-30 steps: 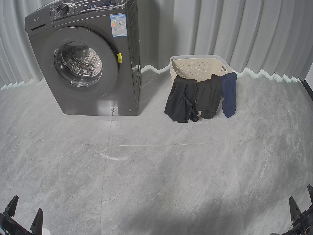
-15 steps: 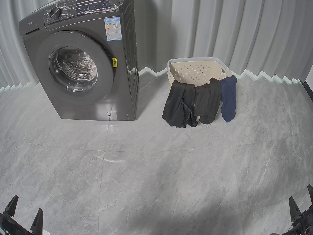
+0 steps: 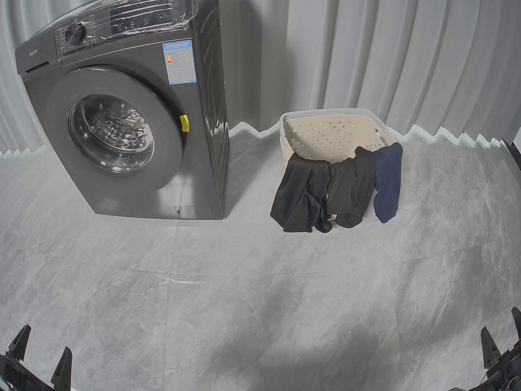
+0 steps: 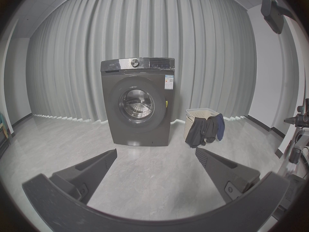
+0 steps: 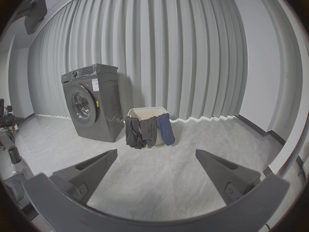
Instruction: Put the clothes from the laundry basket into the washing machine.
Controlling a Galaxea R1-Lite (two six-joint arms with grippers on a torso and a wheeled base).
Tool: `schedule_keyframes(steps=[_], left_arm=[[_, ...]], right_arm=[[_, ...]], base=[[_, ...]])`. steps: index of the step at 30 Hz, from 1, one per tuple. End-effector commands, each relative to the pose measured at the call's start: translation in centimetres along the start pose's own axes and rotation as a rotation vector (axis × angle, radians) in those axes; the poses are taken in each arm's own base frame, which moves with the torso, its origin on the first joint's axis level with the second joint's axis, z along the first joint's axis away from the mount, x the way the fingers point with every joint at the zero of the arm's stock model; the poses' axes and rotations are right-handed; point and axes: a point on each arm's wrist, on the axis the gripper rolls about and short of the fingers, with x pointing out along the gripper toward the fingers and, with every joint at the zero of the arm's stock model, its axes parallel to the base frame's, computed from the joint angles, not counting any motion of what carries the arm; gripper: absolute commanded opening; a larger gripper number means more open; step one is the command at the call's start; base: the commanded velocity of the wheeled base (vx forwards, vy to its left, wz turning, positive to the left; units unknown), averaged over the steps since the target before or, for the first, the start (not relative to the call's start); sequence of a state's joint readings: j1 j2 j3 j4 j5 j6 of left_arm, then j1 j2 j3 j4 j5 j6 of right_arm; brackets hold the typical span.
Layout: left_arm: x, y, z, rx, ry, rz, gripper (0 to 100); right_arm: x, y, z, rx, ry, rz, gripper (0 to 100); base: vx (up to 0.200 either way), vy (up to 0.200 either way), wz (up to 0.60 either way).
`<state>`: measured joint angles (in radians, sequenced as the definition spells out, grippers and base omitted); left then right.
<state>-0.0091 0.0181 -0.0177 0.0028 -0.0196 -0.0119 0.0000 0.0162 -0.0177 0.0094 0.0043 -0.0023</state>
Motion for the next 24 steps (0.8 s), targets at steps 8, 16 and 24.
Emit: schedule_keyframes(steps=[8, 16, 24], left_arm=[[-0.02, 0.00, -0.49, -0.006, -0.002, 0.000, 100], [-0.02, 0.00, -0.49, -0.008, -0.002, 0.000, 100], [-0.02, 0.01, -0.49, -0.010, -0.002, 0.001, 100]], right_arm=[[0.02, -0.01, -0.48, 0.004, 0.003, -0.001, 100], [0.01, -0.01, -0.48, 0.004, 0.001, 0.000, 100], [0.01, -0.01, -0.48, 0.004, 0.001, 0.000, 100]], base=[[0.150, 0.000, 0.00], [0.000, -0.025, 0.00], [0.000, -0.200, 0.00]])
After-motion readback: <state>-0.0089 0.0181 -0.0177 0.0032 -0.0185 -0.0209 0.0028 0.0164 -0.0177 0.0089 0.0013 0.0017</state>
